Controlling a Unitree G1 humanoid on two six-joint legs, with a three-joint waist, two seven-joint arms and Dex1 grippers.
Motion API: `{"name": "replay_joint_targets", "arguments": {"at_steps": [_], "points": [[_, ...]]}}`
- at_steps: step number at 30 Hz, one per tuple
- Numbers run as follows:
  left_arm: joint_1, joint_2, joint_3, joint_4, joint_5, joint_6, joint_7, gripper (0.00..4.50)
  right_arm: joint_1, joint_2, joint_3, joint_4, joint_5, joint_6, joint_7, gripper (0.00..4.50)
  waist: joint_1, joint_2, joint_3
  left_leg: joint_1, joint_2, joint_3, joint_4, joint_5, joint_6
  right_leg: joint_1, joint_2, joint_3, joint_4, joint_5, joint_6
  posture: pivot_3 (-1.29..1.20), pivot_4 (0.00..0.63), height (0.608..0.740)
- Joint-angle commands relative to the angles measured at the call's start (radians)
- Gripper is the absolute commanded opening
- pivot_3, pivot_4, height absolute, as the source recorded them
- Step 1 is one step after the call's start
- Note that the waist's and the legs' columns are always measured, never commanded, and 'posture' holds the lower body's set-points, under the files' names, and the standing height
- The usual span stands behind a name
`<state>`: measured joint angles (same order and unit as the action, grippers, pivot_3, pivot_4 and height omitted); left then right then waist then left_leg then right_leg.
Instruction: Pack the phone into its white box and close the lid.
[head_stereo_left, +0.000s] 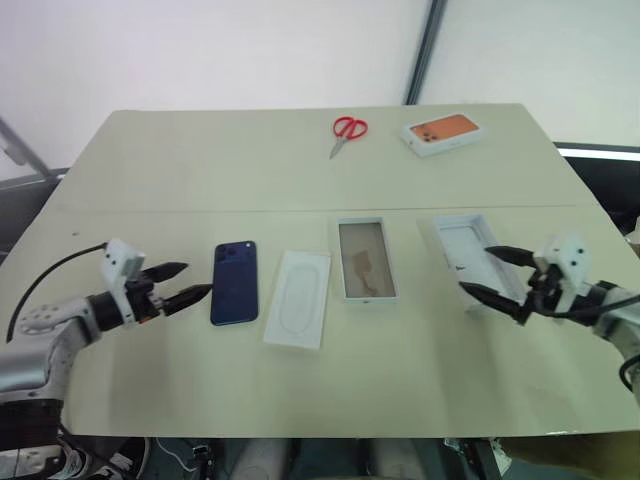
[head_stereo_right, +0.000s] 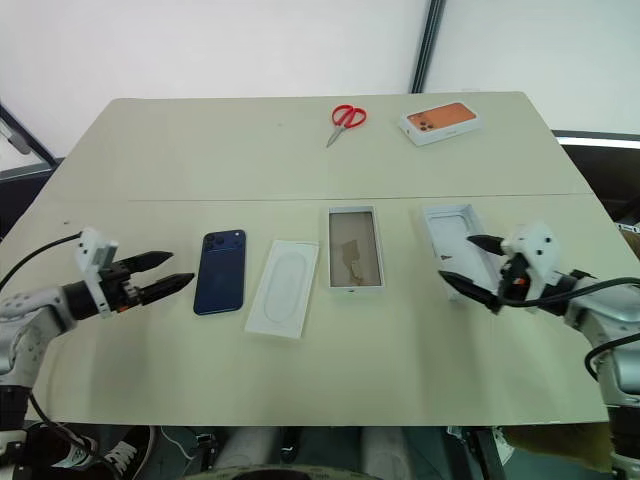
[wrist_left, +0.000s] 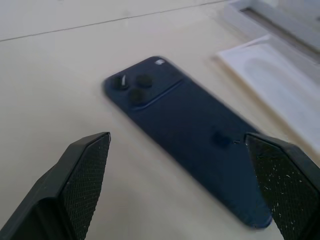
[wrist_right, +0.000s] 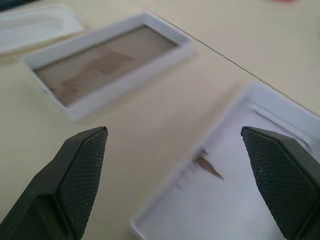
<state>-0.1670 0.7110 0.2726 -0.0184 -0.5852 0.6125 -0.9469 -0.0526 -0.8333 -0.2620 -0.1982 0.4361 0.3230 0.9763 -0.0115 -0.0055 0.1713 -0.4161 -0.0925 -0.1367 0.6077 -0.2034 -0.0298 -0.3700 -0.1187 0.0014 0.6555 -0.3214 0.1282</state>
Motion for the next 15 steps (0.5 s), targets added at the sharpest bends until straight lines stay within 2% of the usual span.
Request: {"name": "replay_joint_targets", "arguments": {"at_steps": [1, 6, 9, 15], "points": [[-0.048, -0.029, -0.031, -0.076, -0.056, 0.117, 0.068, 4.5, -0.049, 0.017, 0.065, -0.106, 0.007, 0.019, -0.015, 4.47, 0.0, 0.0, 0.0, 0.0, 0.0, 0.0, 0.0, 0.0, 0.0, 0.0, 0.0, 0.0, 0.0, 0.0, 0.0, 0.0, 0.15, 0.74], [-0.127, -0.122, -0.105, -0.111, -0.128, 0.293, 0.135, 4.5, -0.131, 0.057, 0.13, -0.102, 0.0, 0.033, -0.038, 4.47, 0.0, -0.001, 0.0, -0.003, -0.001, 0.0, 0.003, 0.0, 0.0, 0.0, 0.001, -0.001, 0.0, 0.0, 0.0, 0.0, 0.15, 0.74], [-0.168, -0.165, -0.141, -0.095, -0.12, 0.35, 0.188, 4.5, -0.143, 0.066, 0.145, -0.083, -0.013, 0.022, -0.04, 4.47, 0.001, -0.001, 0.0, -0.004, -0.001, 0.0, 0.003, 0.0, 0.0, -0.001, 0.001, -0.001, 0.0, 0.0, 0.0, 0.0, 0.15, 0.74], [-0.218, -0.14, -0.24, -0.088, -0.096, 0.481, 0.206, 4.5, -0.114, 0.073, 0.139, -0.073, -0.033, 0.003, -0.049, 4.47, 0.0, -0.001, 0.0, -0.004, -0.001, 0.0, 0.004, 0.0, 0.0, -0.001, 0.001, -0.001, 0.001, 0.0, 0.0, 0.0, 0.15, 0.74]]}}
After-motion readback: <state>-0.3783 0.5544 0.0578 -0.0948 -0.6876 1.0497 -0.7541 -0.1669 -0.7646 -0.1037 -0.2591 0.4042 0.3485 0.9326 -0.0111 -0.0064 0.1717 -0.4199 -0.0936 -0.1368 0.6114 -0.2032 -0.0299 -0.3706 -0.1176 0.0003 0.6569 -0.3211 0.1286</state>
